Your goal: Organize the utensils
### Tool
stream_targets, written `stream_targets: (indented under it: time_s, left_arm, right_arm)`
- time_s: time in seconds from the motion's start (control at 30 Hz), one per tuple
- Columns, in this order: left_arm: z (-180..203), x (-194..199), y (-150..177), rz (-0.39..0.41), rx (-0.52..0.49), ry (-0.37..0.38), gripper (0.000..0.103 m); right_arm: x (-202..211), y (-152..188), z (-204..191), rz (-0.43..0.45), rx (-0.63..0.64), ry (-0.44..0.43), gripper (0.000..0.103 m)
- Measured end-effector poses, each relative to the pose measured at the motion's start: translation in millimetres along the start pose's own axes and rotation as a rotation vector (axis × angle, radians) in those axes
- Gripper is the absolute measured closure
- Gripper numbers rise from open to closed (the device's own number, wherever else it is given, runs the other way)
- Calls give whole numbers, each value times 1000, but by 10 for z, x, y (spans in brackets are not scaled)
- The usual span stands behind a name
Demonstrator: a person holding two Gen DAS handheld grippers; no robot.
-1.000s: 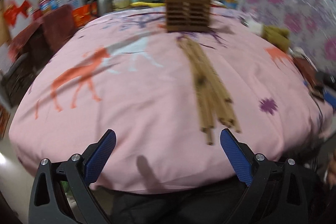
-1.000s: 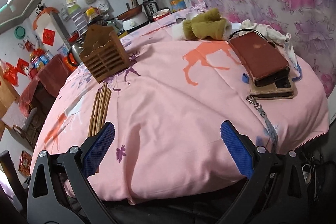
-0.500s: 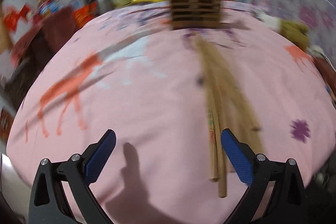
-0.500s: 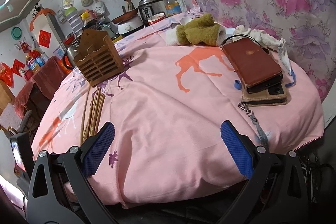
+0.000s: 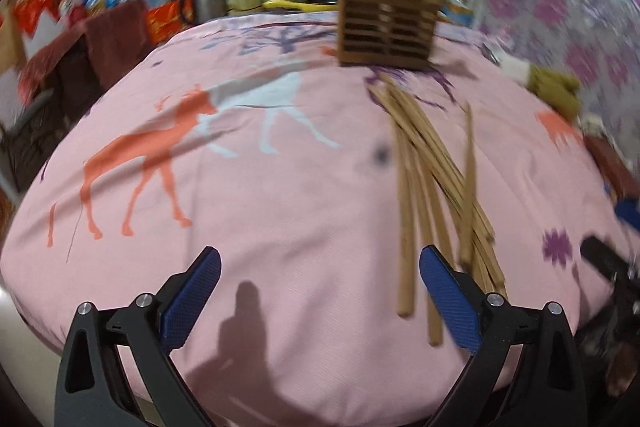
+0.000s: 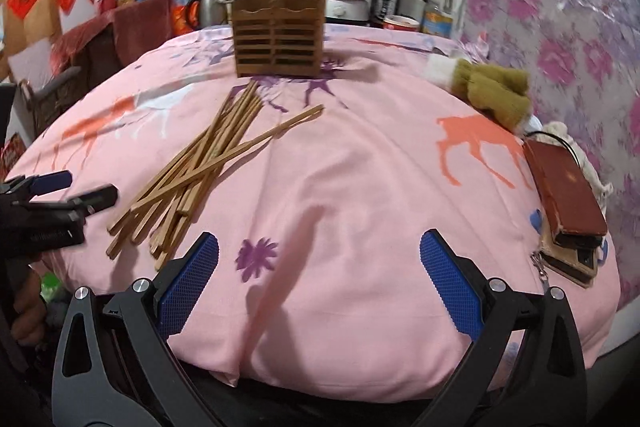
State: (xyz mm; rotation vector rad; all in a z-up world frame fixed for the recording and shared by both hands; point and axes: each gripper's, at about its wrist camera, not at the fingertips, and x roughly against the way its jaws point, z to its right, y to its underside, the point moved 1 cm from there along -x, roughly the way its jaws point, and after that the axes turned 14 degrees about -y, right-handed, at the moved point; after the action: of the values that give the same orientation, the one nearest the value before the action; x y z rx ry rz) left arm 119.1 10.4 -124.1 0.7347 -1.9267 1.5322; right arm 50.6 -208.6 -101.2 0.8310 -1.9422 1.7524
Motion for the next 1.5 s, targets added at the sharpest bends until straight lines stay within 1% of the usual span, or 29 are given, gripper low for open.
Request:
stream_targets:
  time_s: [0.07, 0.13, 0.17, 0.2, 0.27, 0.3, 0.37, 0.4, 0.5, 0.6, 0.63, 0.67, 0.73, 0.77, 0.83, 0.9, 0.93, 0.97, 1.0, 1.07, 1.1, 1.17, 1.23, 1.3, 1.37, 1.4, 1.43, 1.47, 1.5]
  left_arm:
    - [131, -26, 31, 0, -48, 15, 5]
    - [337, -73, 35, -16, -108, 45, 5]
    - [422, -92, 39, -16, -128, 47, 5]
    - [503, -70, 30, 3, -139, 45, 5]
    - [623, -40, 25, 8, -177, 79, 5]
    - [633, -4, 24, 26, -183, 85, 5]
    - [547, 49, 12, 61, -156, 71, 5]
    - [485, 55, -11, 65, -135, 60, 5]
    - [135, -9, -133, 38, -16, 31, 5]
    - [-131, -72, -198, 11, 60, -6, 5]
    - [-189, -79, -207, 8, 71, -15, 5]
    - [-254, -106, -220, 3, 90, -31, 5]
    - [-346, -143, -220, -12, 117, -42, 5]
    - [-393, -152, -209, -21, 128, -42, 5]
    - [-428, -164, -195, -28, 136, -43, 5]
    - [-413, -151, -200, -22, 135, -37, 5]
    - [-378, -153, -213, -22, 131, -28, 5]
    - [-326, -151, -224, -20, 124, -15, 5]
    - [-257, -144, -232, -19, 113, 1, 5]
    - [-115, -142, -250, -27, 87, 41, 5]
    - [-25, -131, -278, -30, 73, 71, 5]
    - [142, -103, -344, -16, 40, 104, 5]
    - [372, -92, -429, 0, -31, 125, 5]
    - [615, -164, -485, -1, -107, 102, 5]
    - [774, -293, -499, -25, -164, 71, 5]
    - [802, -358, -503, -36, -175, 65, 4]
    - [754, -380, -517, -41, -157, 86, 4]
    - [689, -398, -518, -51, -143, 84, 4]
    - [571, -430, -521, -64, -121, 60, 4]
  right_arm:
    - [67, -27, 99, 27, -34, 18, 6]
    - [122, -46, 242, 48, -94, 33, 6]
    - [148, -53, 317, 56, -126, 33, 6]
    - [159, -55, 367, 62, -146, 29, 6]
    - [183, -77, 479, 70, -195, -3, 6]
    - [183, -92, 505, 73, -209, -17, 6]
    - [137, -140, 493, 69, -208, -55, 6]
    - [91, -183, 454, 62, -191, -73, 6]
    - [-150, -341, 244, 21, -113, -107, 6]
    - [-452, -455, -73, -31, -20, -110, 6]
    - [-533, -467, -172, -43, 14, -98, 6]
    - [-642, -478, -264, -59, 57, -64, 7]
    - [-840, -441, -304, -92, 109, 62, 7]
    - [-894, -411, -244, -98, 102, 112, 7]
    - [-815, -399, 48, -94, -23, 106, 9]
    - [-721, -369, 363, -80, -121, 156, 9]
    - [-701, -354, 443, -83, -155, 149, 9]
    - [-675, -347, 500, -86, -192, 103, 9]
    - [-649, -353, 475, -77, -202, 47, 9]
    - [-613, -382, 302, -61, -150, 1, 9]
    - [-600, -391, 187, -60, -104, -3, 9]
    - [-562, -377, 133, -53, -76, 19, 10]
    - [-505, -357, 308, -43, -136, 44, 10]
    - [-417, -333, 616, -23, -250, 41, 10]
    - [-305, -311, 790, 7, -325, 14, 10]
    - [-235, -300, 852, 26, -351, -7, 10]
    - [-206, -307, 866, 38, -357, -15, 9]
    - [-174, -312, 859, 52, -356, -22, 9]
    - [-172, -326, 846, 57, -352, -28, 9]
